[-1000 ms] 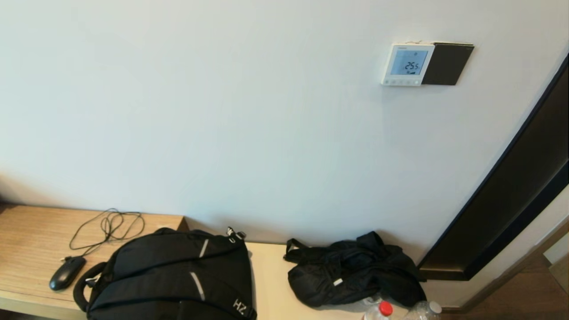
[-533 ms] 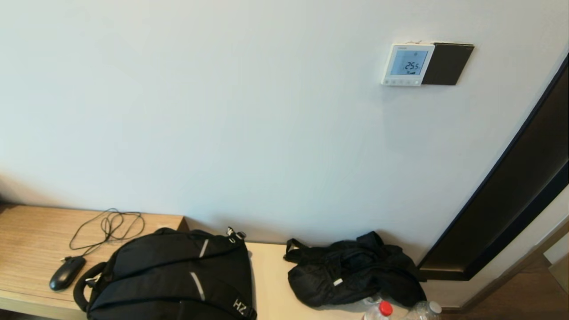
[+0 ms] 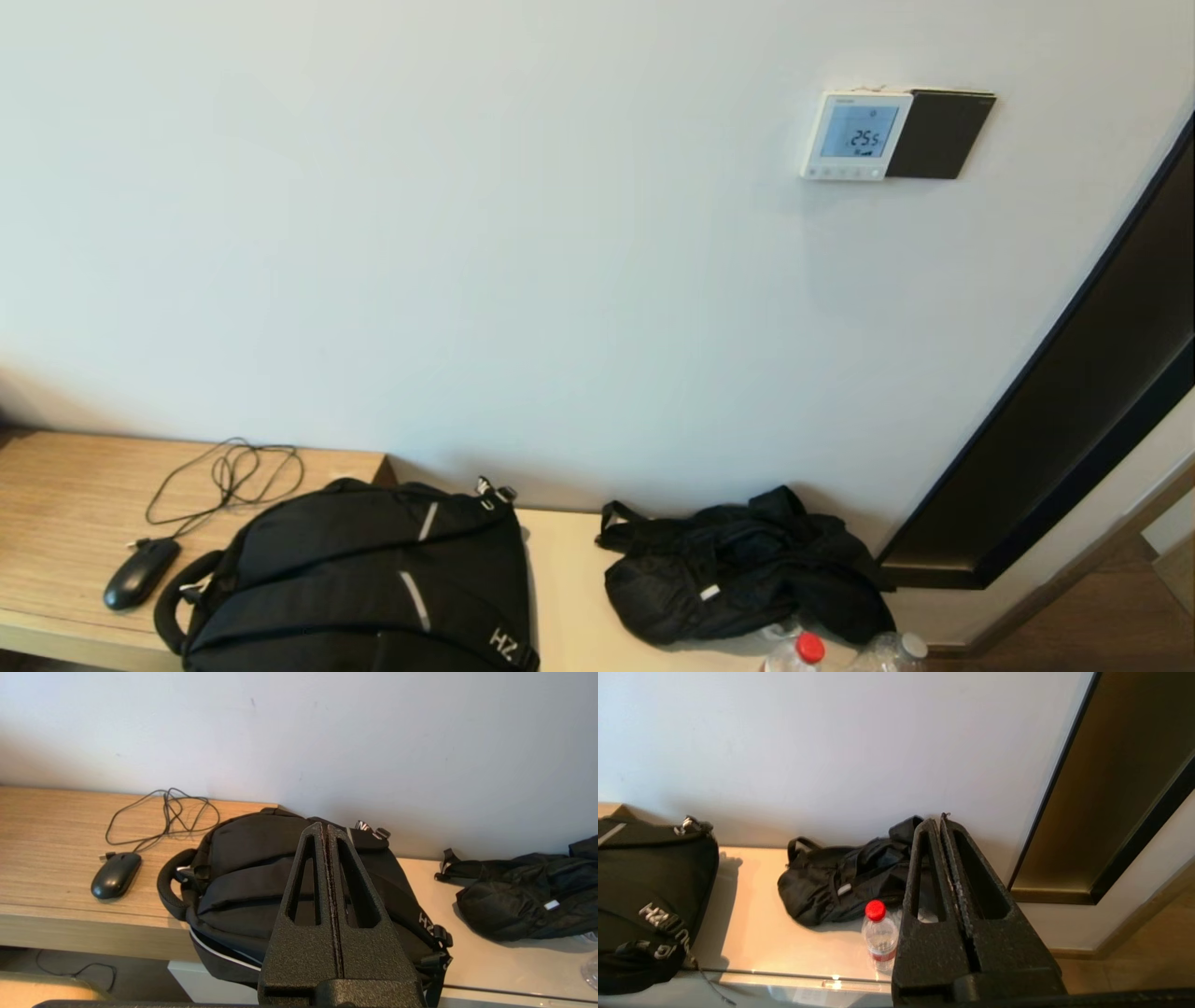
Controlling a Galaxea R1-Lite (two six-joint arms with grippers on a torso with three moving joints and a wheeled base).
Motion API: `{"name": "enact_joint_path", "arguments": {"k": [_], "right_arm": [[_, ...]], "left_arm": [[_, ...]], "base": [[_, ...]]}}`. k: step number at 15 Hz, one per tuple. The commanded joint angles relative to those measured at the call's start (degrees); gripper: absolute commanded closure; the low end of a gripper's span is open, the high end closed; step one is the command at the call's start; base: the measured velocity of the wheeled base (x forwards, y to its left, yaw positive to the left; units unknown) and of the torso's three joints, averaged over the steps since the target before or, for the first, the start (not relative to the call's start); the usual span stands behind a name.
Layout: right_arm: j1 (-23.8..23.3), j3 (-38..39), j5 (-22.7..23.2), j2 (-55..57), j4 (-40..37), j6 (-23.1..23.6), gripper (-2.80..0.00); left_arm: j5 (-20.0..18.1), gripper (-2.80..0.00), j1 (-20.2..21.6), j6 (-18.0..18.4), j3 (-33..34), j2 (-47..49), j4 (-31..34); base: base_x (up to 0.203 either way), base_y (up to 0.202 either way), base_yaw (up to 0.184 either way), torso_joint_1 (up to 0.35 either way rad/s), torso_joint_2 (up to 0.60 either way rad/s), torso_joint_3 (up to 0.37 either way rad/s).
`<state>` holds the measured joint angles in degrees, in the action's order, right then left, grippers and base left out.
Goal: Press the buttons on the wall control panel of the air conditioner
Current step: Turn off the central air conditioner
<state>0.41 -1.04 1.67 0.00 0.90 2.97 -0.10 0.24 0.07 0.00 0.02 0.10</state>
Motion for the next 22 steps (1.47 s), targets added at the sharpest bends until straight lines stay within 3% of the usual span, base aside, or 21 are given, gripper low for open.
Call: {"name": "enact_joint_path", "arguments": {"k": [1,22], "right_arm": [[0.0,1.1,-0.7,0.1,0.6,0.0,0.00],[0.1,1.1,-0.8,-0.1,-0.6,0.0,0.00]], "left_arm": [[0.0,0.00,0.0,0.0,0.0,0.0,0.0],[0.0,0.00,0.0,0.0,0.0,0.0,0.0]], "base": [[0.000,0.000,0.000,0.000,0.00,0.000],[0.000,0.000,0.000,0.000,0.00,0.000]]}}
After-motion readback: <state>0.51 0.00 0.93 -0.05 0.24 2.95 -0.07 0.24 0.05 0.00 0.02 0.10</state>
